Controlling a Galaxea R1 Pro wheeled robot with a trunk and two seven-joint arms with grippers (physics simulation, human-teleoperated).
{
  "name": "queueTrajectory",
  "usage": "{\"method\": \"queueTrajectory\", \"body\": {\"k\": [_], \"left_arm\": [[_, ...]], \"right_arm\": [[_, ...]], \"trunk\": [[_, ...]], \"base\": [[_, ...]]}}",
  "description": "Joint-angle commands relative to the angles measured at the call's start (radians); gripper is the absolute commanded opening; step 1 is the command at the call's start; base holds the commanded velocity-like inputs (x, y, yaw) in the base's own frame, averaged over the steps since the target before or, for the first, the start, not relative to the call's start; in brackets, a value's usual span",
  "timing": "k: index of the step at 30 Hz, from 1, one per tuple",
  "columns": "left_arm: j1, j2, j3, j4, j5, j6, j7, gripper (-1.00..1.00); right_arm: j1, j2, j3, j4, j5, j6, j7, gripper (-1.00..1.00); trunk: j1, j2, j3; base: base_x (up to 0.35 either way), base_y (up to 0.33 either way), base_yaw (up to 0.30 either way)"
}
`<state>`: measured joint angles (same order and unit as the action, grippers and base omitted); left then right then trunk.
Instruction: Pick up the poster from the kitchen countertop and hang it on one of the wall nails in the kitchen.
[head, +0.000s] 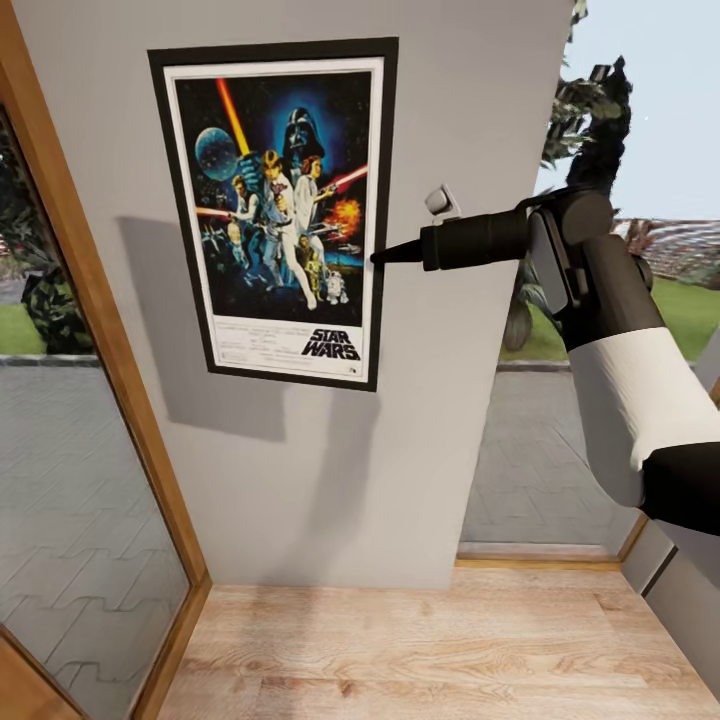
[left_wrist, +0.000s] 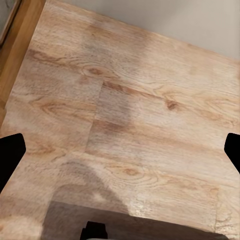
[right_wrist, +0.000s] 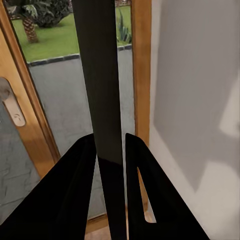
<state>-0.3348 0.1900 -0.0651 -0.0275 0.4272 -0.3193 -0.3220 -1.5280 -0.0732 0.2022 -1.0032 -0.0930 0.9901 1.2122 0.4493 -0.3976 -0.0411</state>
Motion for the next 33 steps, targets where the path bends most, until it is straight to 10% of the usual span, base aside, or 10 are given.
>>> {"method": "queueTrajectory", "body": {"k": [1, 33], "left_arm": [[-0.001, 0.000, -0.007, 0.001, 0.010, -0.003, -0.005, 1.00], [-0.001, 0.001, -0.007, 0.001, 0.010, -0.003, -0.005, 1.00]], "right_arm": [[-0.001, -0.001, 0.002, 0.001, -0.011, 0.010, -0.003, -1.00], [-0.001, -0.002, 0.000, 0.000, -0.013, 0.009, -0.003, -1.00]], "trunk": [[0.001, -0.002, -0.002], [0.001, -0.002, -0.002]], "base": [[0.000, 0.000, 0.000], [0.174, 0.000, 0.000]]}}
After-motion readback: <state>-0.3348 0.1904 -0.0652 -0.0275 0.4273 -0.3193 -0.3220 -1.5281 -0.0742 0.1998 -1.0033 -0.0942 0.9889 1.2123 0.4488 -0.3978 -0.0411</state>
